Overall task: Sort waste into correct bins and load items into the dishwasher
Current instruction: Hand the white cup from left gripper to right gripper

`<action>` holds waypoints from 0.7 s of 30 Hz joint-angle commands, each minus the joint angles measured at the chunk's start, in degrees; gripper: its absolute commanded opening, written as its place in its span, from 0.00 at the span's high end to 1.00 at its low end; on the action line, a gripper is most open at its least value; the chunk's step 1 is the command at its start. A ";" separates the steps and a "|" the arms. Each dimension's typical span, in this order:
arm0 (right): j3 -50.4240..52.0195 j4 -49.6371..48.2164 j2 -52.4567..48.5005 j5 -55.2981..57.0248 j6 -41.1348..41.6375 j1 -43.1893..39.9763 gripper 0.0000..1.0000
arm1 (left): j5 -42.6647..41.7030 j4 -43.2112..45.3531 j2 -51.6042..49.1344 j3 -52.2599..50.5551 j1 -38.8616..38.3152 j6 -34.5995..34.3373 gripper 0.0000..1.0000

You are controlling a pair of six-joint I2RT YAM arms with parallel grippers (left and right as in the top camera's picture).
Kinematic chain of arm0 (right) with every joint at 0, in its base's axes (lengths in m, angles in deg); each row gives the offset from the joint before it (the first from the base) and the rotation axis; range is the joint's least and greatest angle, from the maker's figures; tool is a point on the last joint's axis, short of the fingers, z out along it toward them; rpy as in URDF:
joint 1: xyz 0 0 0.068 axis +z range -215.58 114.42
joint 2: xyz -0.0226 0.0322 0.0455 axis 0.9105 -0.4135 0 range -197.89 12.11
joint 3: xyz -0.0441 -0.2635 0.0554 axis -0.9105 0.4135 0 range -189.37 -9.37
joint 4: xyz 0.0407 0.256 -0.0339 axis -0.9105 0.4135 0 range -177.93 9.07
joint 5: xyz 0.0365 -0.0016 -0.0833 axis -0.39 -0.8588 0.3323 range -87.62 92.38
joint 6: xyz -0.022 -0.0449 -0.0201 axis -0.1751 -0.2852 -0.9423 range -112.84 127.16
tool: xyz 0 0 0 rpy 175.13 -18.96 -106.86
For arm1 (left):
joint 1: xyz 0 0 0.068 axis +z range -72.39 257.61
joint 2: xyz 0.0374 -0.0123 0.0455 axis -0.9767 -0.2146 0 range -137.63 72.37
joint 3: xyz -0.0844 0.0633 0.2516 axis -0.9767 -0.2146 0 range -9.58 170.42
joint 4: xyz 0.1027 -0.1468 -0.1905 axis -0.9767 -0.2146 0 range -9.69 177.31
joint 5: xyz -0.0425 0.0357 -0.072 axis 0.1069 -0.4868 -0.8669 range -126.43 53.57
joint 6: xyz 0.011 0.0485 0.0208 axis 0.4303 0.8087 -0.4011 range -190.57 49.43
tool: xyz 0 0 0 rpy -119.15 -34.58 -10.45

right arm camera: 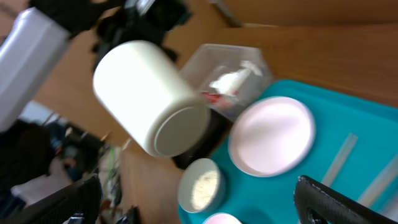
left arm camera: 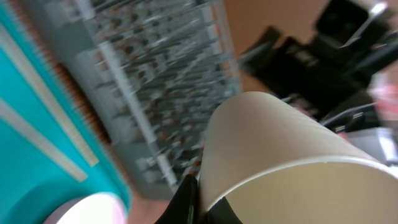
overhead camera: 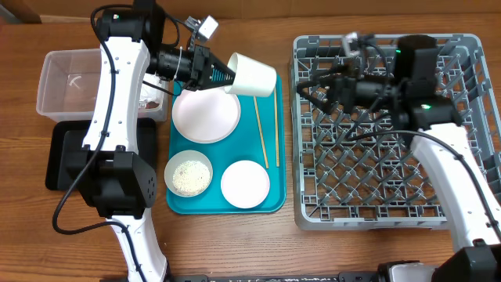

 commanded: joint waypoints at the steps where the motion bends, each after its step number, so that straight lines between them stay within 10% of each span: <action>1: -1.20 -6.21 -0.48 -5.86 3.74 3.87 0.00 | -12.17 -0.31 0.79 0.70 -0.94 2.62 0.96; 21: -1.20 -20.52 -0.61 -4.39 8.63 7.87 0.37 | -12.26 -1.88 0.76 0.66 -5.49 2.38 0.96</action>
